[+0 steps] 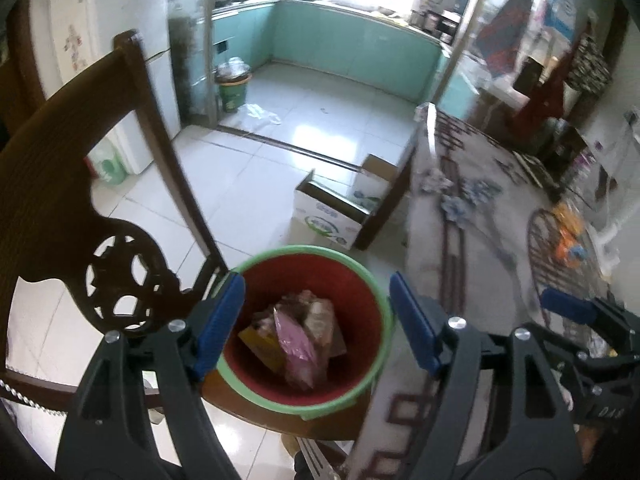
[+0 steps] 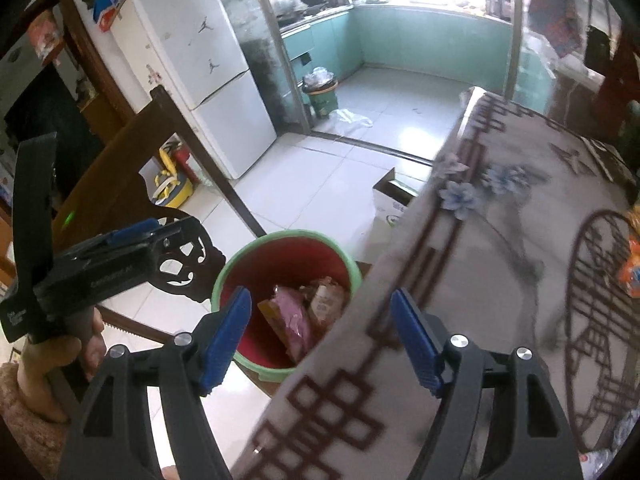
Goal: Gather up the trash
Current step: 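Grasp the clear plastic bottle with the right tool while the left tool grasps crumpled paper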
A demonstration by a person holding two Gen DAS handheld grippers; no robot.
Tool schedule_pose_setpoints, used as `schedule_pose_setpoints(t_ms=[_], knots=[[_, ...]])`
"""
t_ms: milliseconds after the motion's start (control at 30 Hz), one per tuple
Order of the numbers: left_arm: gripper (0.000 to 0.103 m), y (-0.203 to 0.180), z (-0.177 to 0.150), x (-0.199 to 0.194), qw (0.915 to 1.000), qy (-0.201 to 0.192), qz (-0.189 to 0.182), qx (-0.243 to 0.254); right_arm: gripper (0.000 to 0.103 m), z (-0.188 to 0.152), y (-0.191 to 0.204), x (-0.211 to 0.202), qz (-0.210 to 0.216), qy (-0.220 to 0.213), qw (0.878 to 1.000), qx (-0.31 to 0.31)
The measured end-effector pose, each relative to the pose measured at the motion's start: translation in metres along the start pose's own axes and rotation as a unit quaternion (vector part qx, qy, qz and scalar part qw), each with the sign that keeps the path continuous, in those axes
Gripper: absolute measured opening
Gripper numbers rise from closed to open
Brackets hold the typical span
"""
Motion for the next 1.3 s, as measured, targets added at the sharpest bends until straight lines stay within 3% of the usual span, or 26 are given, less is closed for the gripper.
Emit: schedule_pose_setpoints(t_ms=[467,667,867,1000,1133,1300], knots=[[0.073,-0.097,-0.026,-0.023,0.9979,-0.005,-0.039,0.051,0.071,-0.05,-0.078,-0.055,-0.031,0.003,0.999,0.035],[0.076,-0.156,-0.049,-0.035,0.9964,-0.004,-0.058,0.062,0.071,-0.072,-0.129,-0.087,-0.049,0.028,0.997,-0.045],[0.077,-0.22,-0.087,-0.049,0.9959,0.004,-0.07,0.057,0.069,-0.102,-0.199,-0.117,-0.06,0.097,0.982,-0.153],[0.077,-0.252,-0.118,-0.055,0.9962,0.016,-0.073,0.043,0.066,-0.138,-0.235,-0.118,-0.041,0.164,0.965,-0.198],[0.077,-0.27,-0.146,-0.063,0.9963,0.034,-0.07,0.034,0.067,-0.175,-0.249,-0.107,-0.015,0.228,0.944,-0.237],[0.08,-0.284,-0.163,-0.066,0.995,0.061,-0.07,0.037,0.069,-0.198,-0.247,-0.085,-0.01,0.251,0.933,-0.258]])
Point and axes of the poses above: each gripper's, at about its wrist camera, not at the fingertips, and x roughly the way its jaws point, y to its left, z to its top, the point moved 6 cm from there along x, roughly the way its jaws point, and after that the axes turned 7 degrees about -y, right-handed, at the moved point
